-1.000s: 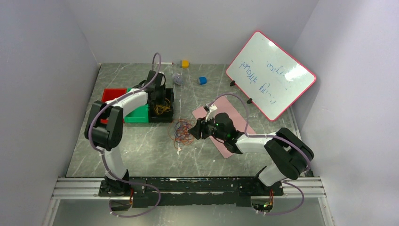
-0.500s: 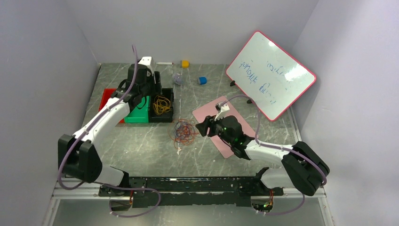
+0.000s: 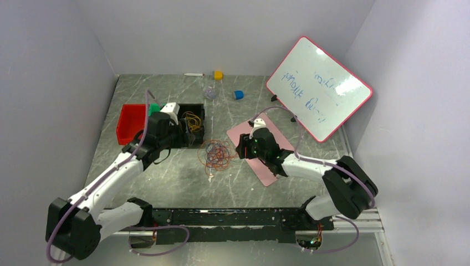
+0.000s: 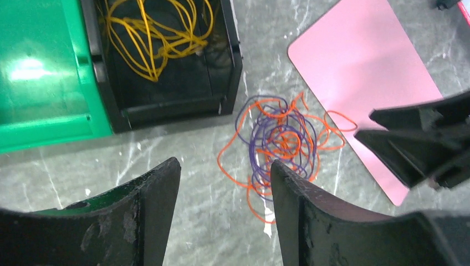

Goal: Untangle the cables

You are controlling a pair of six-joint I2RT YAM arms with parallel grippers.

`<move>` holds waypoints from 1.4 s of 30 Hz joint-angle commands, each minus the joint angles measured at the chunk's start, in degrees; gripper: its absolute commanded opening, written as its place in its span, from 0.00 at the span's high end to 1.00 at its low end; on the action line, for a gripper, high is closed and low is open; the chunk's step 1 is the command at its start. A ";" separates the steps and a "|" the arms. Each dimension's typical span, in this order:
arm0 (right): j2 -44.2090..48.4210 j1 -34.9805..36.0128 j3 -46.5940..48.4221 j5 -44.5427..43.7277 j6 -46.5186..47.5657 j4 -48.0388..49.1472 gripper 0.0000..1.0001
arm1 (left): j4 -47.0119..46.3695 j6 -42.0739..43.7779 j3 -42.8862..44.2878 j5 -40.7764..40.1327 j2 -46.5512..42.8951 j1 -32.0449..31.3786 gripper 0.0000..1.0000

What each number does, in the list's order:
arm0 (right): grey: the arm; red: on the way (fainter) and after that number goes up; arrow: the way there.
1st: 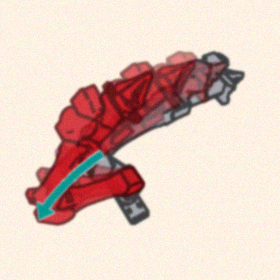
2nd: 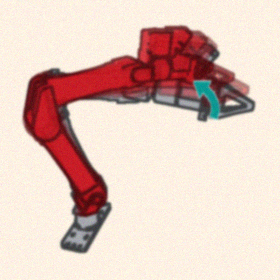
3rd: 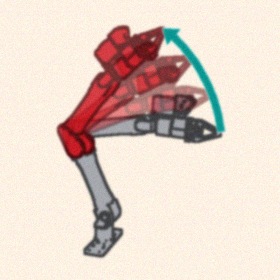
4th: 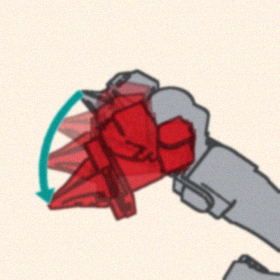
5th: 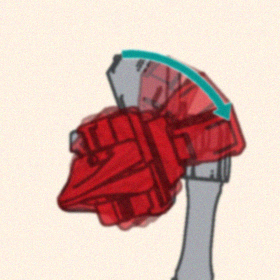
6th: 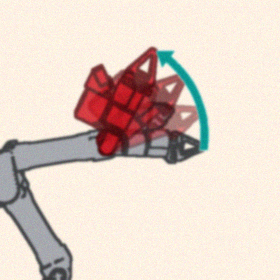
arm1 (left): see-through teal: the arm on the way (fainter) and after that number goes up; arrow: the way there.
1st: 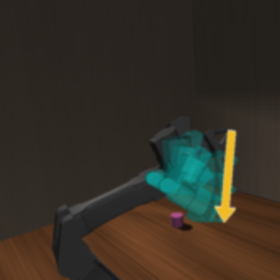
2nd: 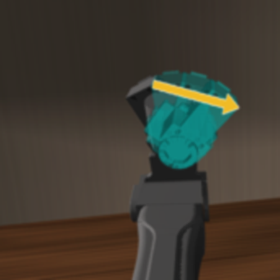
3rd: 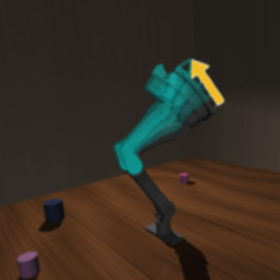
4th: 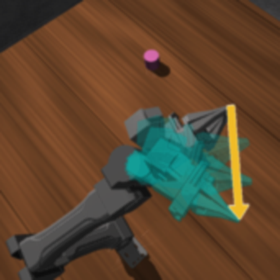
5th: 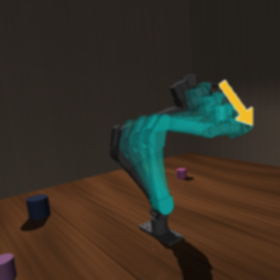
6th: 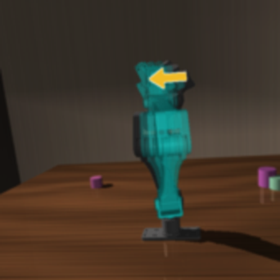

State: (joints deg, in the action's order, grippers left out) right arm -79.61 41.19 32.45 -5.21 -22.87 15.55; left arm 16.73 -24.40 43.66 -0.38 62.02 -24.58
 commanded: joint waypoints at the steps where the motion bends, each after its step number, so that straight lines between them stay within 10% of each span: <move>1: -5.01 -3.53 2.07 6.86 2.80 0.12 0.47 | -3.77 -4.25 -4.07 3.66 -4.60 -0.65 0.35; 10: -13.29 -6.58 5.06 18.06 4.20 8.35 0.61 | -5.66 -5.28 -6.42 4.80 -4.49 -0.65 0.36; 19: -6.89 -6.62 3.64 14.71 6.35 6.71 0.99 | -8.75 -5.05 -7.33 5.55 -3.65 -0.65 0.35; 42: 10.20 -6.64 9.62 12.34 -3.23 -5.93 1.00 | -32.87 -6.27 -4.27 12.12 16.99 -7.27 0.35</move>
State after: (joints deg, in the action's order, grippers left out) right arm -70.74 34.76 40.62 8.27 -21.67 9.87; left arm -10.04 -30.48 38.11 12.21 76.53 -29.15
